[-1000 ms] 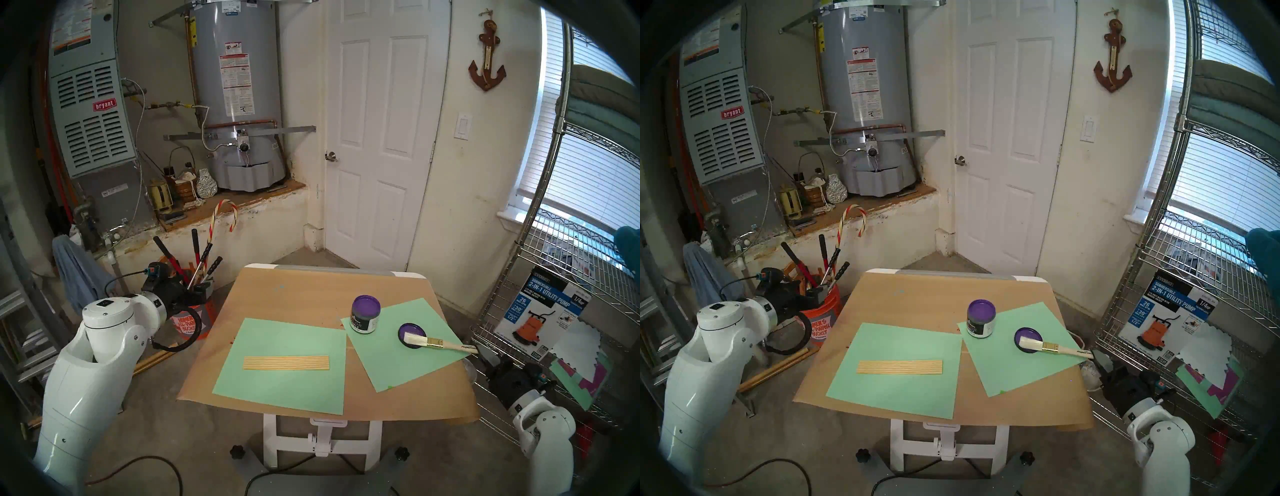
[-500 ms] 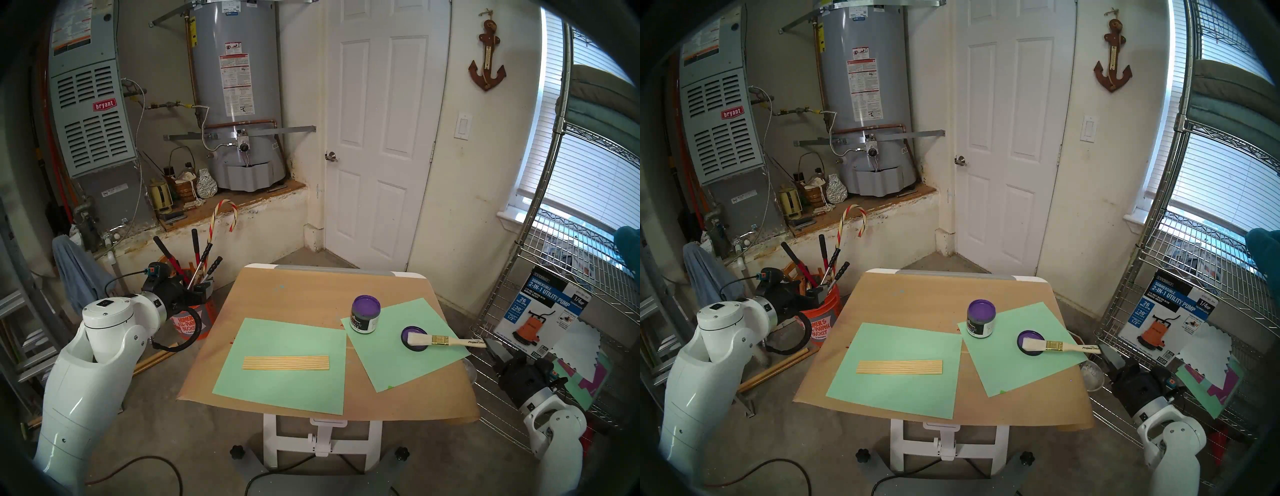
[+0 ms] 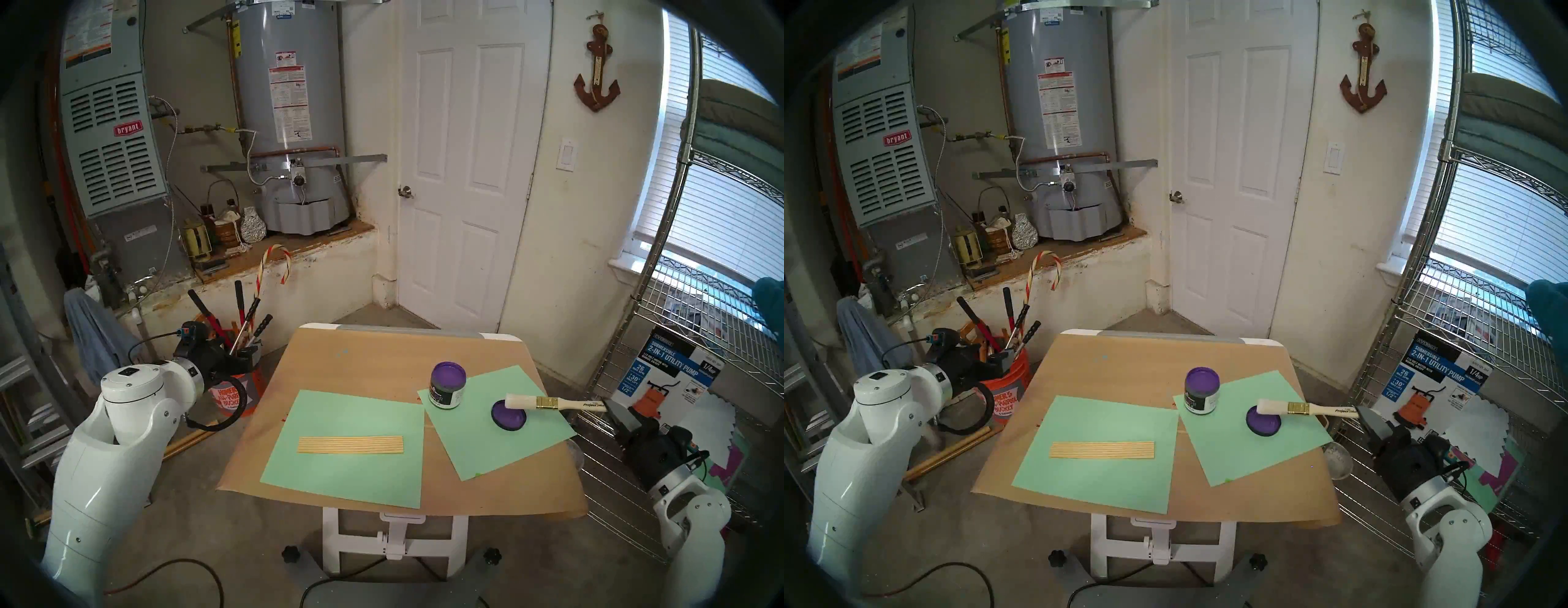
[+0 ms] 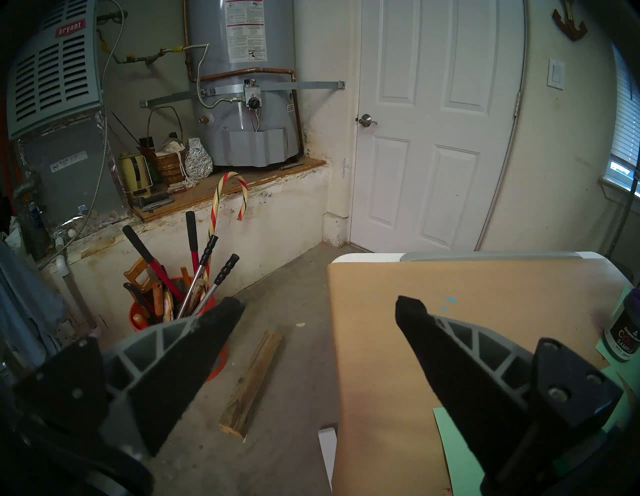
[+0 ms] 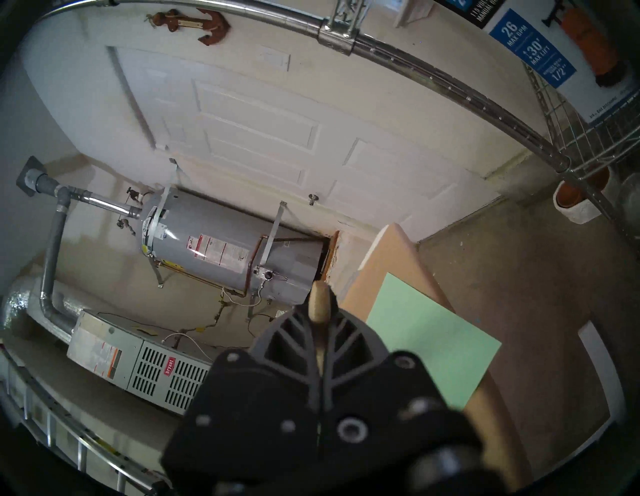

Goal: Pick up brush, dip the brush into paint, and paint the wood

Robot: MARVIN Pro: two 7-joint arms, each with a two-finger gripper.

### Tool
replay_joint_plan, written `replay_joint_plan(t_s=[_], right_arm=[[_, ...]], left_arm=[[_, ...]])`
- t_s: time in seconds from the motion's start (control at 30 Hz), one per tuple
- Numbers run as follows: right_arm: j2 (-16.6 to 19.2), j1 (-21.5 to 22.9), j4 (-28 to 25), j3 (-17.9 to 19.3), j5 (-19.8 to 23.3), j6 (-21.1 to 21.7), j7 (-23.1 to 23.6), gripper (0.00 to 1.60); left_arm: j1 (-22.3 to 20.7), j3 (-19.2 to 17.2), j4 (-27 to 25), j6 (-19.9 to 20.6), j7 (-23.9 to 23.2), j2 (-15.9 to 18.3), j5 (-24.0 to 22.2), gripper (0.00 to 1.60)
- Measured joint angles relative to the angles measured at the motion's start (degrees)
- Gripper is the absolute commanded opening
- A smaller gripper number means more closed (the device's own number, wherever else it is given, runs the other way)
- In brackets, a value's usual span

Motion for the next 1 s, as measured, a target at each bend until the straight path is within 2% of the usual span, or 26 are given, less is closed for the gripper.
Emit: replay_joint_plan(t_s=[0.17, 0.4, 0.77, 1.0], right_arm=[[1.23, 0.23, -3.82, 2.67, -0.07, -0.11, 0.11, 0.00], [3.05, 0.69, -6.57, 3.36, -2.44, -0.19, 0.00, 0.00], [6.34, 2.92, -11.95, 2.37, -5.97, -0.11, -0.84, 0.00], [8.50, 5.16, -16.06, -0.17, -8.88, -0.13, -4.42, 0.00]], left_arm=[[-0.01, 0.00, 0.01, 0.00, -0.01, 0.00, 0.00, 1.60], [-0.01, 0.00, 0.01, 0.00, -0.01, 0.00, 0.00, 1.60], [0.00, 0.00, 0.02, 0.00, -0.01, 0.00, 0.00, 1.60], [-0.01, 0.00, 0.02, 0.00, -0.01, 0.00, 0.00, 1.60]])
